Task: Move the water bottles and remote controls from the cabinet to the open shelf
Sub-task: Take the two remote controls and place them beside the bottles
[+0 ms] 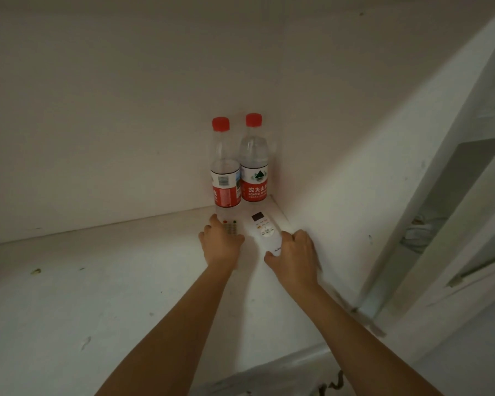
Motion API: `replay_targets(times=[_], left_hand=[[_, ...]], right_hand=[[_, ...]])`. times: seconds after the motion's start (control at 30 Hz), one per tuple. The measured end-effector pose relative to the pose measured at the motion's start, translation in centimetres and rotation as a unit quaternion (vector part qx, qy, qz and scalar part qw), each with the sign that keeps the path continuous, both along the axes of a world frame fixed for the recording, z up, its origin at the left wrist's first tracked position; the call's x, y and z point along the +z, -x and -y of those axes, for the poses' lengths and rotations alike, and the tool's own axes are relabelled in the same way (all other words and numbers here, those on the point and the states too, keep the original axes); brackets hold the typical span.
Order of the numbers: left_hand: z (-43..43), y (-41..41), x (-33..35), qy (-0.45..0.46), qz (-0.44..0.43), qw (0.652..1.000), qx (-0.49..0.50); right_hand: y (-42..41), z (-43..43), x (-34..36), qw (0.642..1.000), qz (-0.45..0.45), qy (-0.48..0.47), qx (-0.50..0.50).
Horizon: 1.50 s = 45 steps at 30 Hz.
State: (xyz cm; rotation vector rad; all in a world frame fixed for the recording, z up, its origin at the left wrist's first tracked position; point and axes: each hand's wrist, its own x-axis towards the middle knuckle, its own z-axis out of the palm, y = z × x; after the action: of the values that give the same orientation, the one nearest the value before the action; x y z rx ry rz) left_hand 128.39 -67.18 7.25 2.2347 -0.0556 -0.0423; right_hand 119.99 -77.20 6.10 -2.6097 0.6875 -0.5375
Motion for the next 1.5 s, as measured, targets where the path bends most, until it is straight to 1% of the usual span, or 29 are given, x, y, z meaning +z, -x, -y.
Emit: replay_targets(times=[0.2, 0.47, 0.63, 0.73, 0.93, 1.13, 1.4, 1.5], left_hand=[[-1.0, 0.2, 0.0, -0.028, -0.011, 1.000, -0.006], [-2.3, 0.4, -0.1, -0.024, -0.007, 0.999, -0.025], [-1.7, 0.6, 0.1, -0.009, -0.015, 0.999, -0.048], [-1.2, 0.5, 0.1, 0.002, -0.016, 0.999, -0.045], [-0.5, 0.3, 0.0, 0.019, -0.028, 0.999, -0.034], [0.1, -0.1, 0.0, 0.016, -0.028, 0.999, -0.034], [-0.4, 0.2, -0.1, 0.014, -0.010, 0.999, -0.046], [-1.2, 0.5, 0.1, 0.008, 0.020, 0.999, -0.046]], right_hand=[[0.4, 0.2, 0.0, 1.000, -0.010, 0.006, 0.021], [1.2, 0.0, 0.0, 0.999, -0.004, 0.016, 0.039], [1.2, -0.1, 0.0, 0.998, -0.005, 0.013, 0.057], [1.1, 0.0, 0.2, 0.998, -0.007, 0.011, 0.063], [1.0, 0.2, 0.3, 0.994, -0.011, -0.034, 0.100], [1.0, 0.4, 0.3, 0.991, -0.018, -0.060, 0.121], [1.3, 0.7, 0.4, 0.989, -0.008, -0.062, 0.135], [1.4, 0.8, 0.7, 0.988, 0.000, -0.067, 0.142]])
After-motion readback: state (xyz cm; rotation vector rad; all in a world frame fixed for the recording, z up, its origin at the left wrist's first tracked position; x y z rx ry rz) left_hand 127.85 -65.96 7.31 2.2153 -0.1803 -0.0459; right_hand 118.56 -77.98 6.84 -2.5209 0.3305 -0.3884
